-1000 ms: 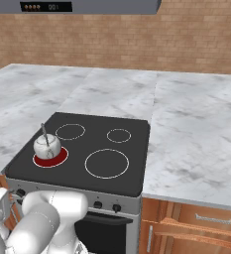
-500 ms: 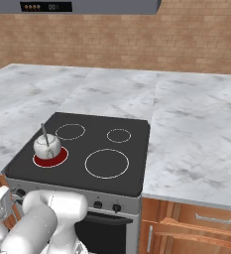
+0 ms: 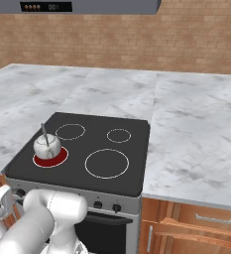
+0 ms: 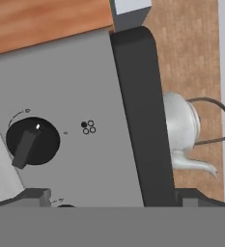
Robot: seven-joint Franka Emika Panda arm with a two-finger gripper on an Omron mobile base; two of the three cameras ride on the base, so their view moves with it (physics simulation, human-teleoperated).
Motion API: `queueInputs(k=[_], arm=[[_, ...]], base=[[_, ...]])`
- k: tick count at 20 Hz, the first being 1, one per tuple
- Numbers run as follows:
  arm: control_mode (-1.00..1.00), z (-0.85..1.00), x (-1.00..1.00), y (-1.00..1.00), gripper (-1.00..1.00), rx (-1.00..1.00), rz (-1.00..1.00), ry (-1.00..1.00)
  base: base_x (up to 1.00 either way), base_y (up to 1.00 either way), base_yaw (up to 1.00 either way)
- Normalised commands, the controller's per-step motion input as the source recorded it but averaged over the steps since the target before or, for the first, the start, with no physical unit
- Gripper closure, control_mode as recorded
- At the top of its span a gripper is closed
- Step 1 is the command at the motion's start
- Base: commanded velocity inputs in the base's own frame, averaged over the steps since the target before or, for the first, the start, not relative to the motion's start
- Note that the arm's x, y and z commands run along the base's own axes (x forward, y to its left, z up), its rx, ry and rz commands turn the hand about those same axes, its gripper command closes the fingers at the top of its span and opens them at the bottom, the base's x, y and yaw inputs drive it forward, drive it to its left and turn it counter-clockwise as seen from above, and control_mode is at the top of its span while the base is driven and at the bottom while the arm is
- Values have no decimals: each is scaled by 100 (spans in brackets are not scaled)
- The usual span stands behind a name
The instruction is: Turn off the front left burner of the stove.
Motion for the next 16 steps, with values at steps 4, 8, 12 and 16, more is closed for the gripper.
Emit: queueInputs(k=[4, 8, 12, 16], arm=[[-100, -23, 0, 8, -100, 0, -4, 0], [-100, -18, 2, 14, -100, 0, -4, 0], [-100, -4, 18, 10, -100, 1, -1, 0], [-100, -1, 18, 14, -100, 1, 0, 0]], base=[[0, 0, 0], [0, 0, 0], [0, 0, 0], [0, 0, 0]])
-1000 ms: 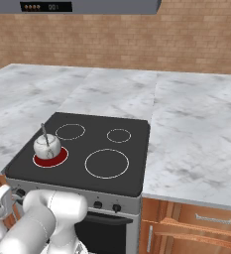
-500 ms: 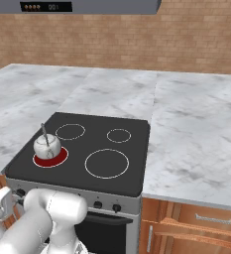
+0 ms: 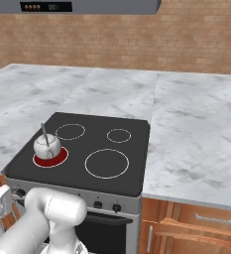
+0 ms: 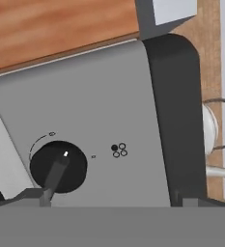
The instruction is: Turn off the front left burner of the stove.
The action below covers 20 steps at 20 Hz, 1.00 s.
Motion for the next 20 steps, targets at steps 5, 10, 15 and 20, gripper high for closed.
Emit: queueInputs(k=[5, 10, 15, 20], arm=[[-100, -12, 11, 8, -100, 0, 0, 0], [-100, -22, 16, 8, -100, 0, 0, 0], [-100, -25, 14, 3, -100, 0, 0, 0], [-100, -23, 22, 1, -100, 1, 0, 0]], base=[[0, 0, 0], [0, 0, 0], [0, 0, 0], [0, 0, 0]])
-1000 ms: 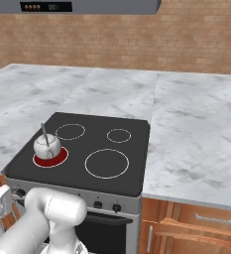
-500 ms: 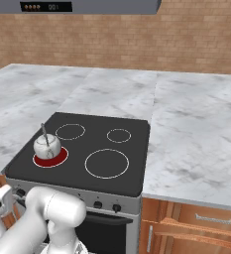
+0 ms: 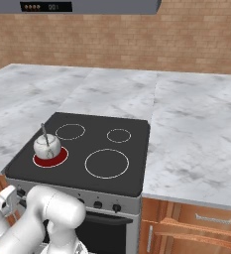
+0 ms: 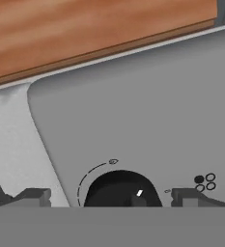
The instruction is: Turn off the front left burner of the stove.
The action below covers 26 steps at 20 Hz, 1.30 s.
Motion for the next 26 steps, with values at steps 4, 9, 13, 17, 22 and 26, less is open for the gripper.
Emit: queueInputs(k=[4, 9, 13, 17, 22, 26], arm=[[-100, -22, 2, 4, -100, 4, 0, 0], [-100, -12, 1, 3, -100, 5, 0, 0], [-100, -7, 0, 15, -100, 5, 0, 0], [-100, 0, 0, 3, -100, 6, 0, 0], [-100, -1, 0, 0, 100, 6, 0, 0], [-100, 0, 3, 0, 100, 4, 0, 0]], base=[[0, 0, 0], [0, 0, 0], [0, 0, 0], [0, 0, 0], [0, 0, 0], [0, 0, 0]])
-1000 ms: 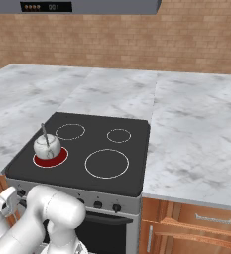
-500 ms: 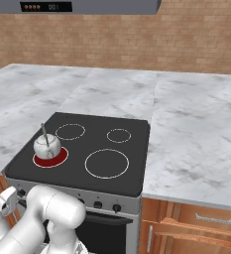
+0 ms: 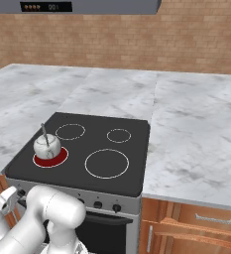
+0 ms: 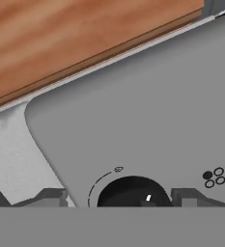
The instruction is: Turn off the front left burner of the stove.
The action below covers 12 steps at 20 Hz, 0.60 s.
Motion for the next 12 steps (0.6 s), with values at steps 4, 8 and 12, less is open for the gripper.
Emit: queueInputs(k=[4, 8, 12], arm=[[-100, 0, 6, 0, 100, 2, 0, 0], [-100, 0, 2, 0, 100, 2, 0, 0], [-100, 0, 0, 0, 100, 4, 0, 0]], base=[[0, 0, 0], [0, 0, 0], [0, 0, 0]])
